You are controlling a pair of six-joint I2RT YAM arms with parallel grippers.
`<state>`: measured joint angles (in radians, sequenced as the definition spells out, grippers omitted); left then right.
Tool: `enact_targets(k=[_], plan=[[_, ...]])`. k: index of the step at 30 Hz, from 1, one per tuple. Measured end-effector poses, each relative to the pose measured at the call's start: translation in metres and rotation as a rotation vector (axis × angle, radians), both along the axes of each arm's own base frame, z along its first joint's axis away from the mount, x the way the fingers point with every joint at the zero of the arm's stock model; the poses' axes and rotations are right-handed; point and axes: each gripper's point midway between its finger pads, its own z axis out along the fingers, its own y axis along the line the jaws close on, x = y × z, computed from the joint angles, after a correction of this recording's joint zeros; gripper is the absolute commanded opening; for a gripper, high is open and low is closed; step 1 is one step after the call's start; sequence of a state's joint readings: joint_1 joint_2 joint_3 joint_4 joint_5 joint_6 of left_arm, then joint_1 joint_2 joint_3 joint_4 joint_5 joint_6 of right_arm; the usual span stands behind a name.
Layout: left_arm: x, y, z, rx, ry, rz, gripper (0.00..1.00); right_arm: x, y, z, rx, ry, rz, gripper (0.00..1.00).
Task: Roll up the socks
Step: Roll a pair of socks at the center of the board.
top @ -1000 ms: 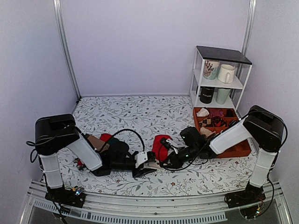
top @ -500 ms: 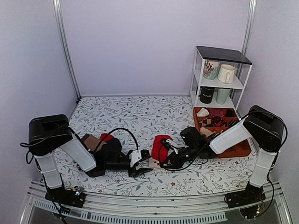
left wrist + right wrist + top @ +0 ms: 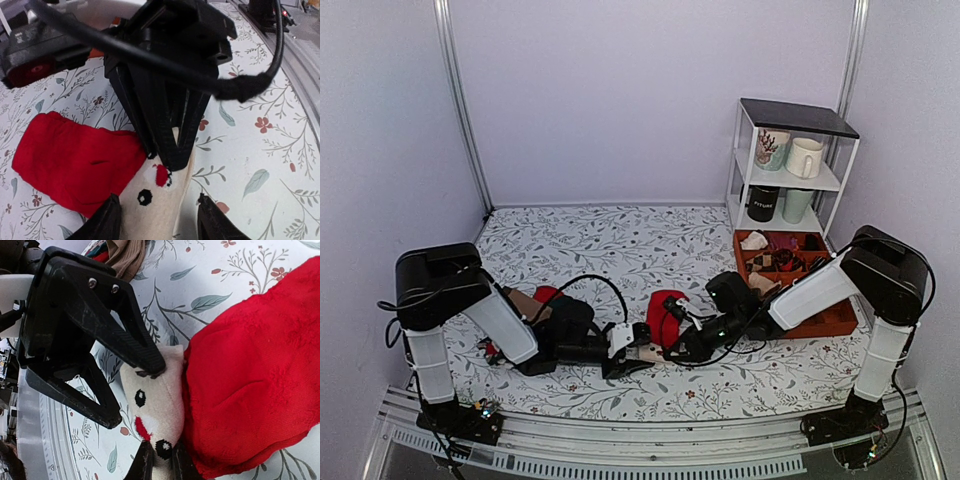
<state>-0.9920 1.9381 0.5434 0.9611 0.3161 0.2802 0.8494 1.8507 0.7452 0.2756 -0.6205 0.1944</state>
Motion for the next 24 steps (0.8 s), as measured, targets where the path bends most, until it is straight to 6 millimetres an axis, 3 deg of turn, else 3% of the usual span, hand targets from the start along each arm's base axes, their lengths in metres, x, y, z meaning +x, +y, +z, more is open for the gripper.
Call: enact_targets(k=[3,9,13,19,24], plan=[[-0.002,0.0,-0.004,0.003,0.017,-0.007,0.38,0.0,0.0,0.0,0.0,0.004,0.002,0.11],[0.0,-0.005,-0.01,0.003,0.041,-0.013,0.3,-0.001,-0.001,0.0,0.001,0.016,0.005,0.11],[0.002,-0.005,-0.01,-0.001,0.049,-0.009,0.01,-0.002,-0.002,0.0,0.001,0.02,0.007,0.11],[0.001,-0.008,-0.011,0.002,0.073,-0.021,0.0,-0.002,-0.003,0.0,0.001,0.034,0.009,0.11],[0.002,-0.012,-0.012,0.026,0.151,-0.006,0.0,-0.003,-0.006,0.0,-0.006,0.051,0.008,0.23]])
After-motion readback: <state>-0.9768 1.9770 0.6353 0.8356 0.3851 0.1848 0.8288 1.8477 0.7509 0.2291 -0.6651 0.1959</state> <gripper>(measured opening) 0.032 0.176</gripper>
